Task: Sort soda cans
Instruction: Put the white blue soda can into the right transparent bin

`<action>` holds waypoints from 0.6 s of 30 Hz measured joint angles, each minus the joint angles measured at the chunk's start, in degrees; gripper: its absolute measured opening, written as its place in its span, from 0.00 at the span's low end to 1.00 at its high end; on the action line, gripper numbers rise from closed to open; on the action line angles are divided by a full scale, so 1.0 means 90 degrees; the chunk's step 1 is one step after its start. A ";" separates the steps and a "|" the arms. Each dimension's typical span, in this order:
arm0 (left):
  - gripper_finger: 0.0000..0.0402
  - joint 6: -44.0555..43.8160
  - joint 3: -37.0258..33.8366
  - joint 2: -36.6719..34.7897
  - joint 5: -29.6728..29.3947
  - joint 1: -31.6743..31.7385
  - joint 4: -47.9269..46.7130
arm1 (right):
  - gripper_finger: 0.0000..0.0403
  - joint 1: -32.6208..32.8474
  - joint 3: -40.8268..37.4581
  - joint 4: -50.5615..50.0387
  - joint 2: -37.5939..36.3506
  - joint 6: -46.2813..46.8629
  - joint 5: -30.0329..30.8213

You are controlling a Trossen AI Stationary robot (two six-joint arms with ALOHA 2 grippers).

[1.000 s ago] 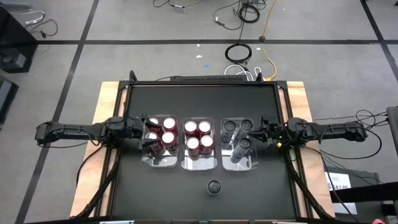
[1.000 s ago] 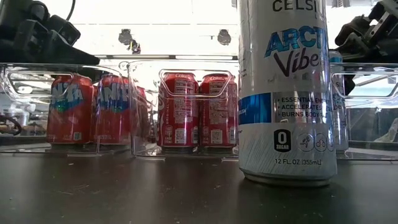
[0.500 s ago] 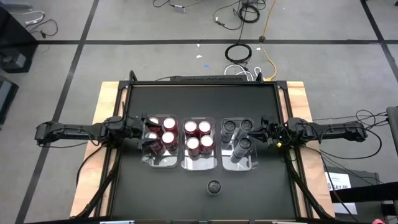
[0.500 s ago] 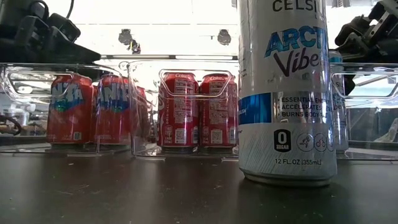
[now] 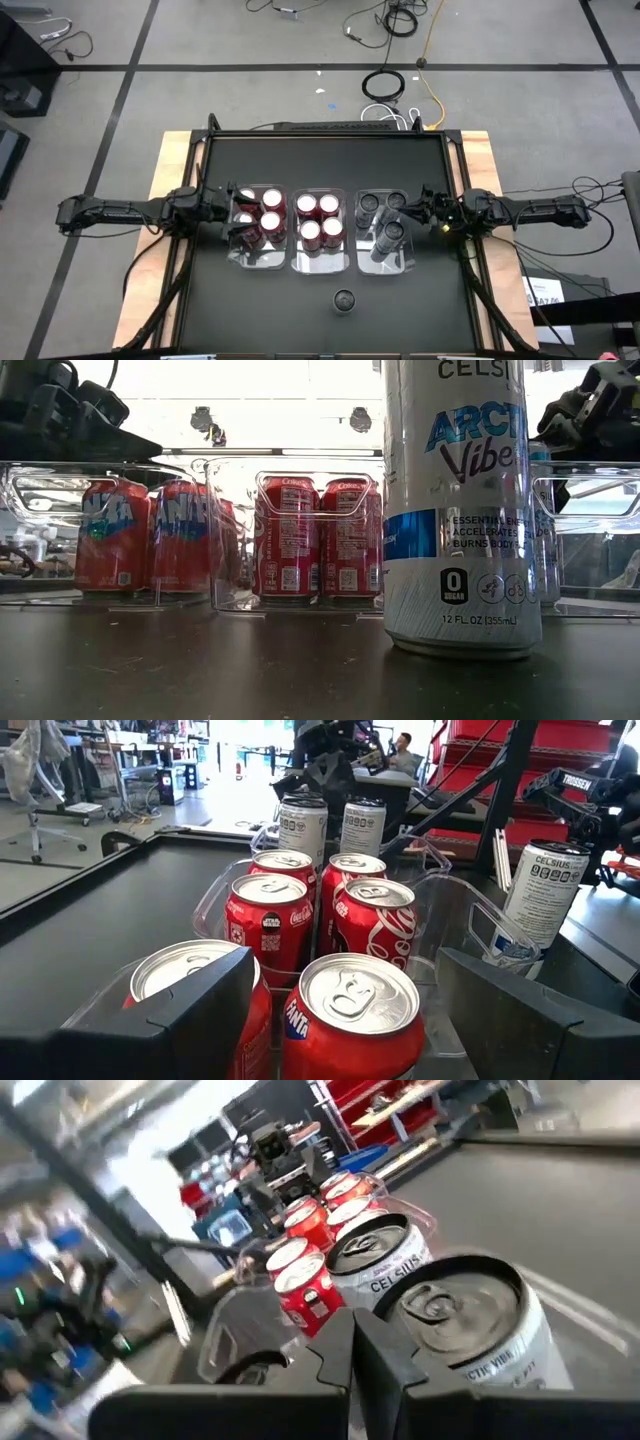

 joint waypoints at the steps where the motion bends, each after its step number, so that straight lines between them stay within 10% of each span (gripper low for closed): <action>1: 0.80 0.0000 0.0000 -0.0001 0.0000 0.0000 0.0000 | 0.01 0.0000 0.0000 0.0002 0.0000 0.0315 0.0045; 18: 0.80 0.0009 -0.0002 -0.0001 0.0000 0.0000 -0.0019 | 0.01 0.0002 0.0000 -0.0088 0.0000 0.0880 0.0081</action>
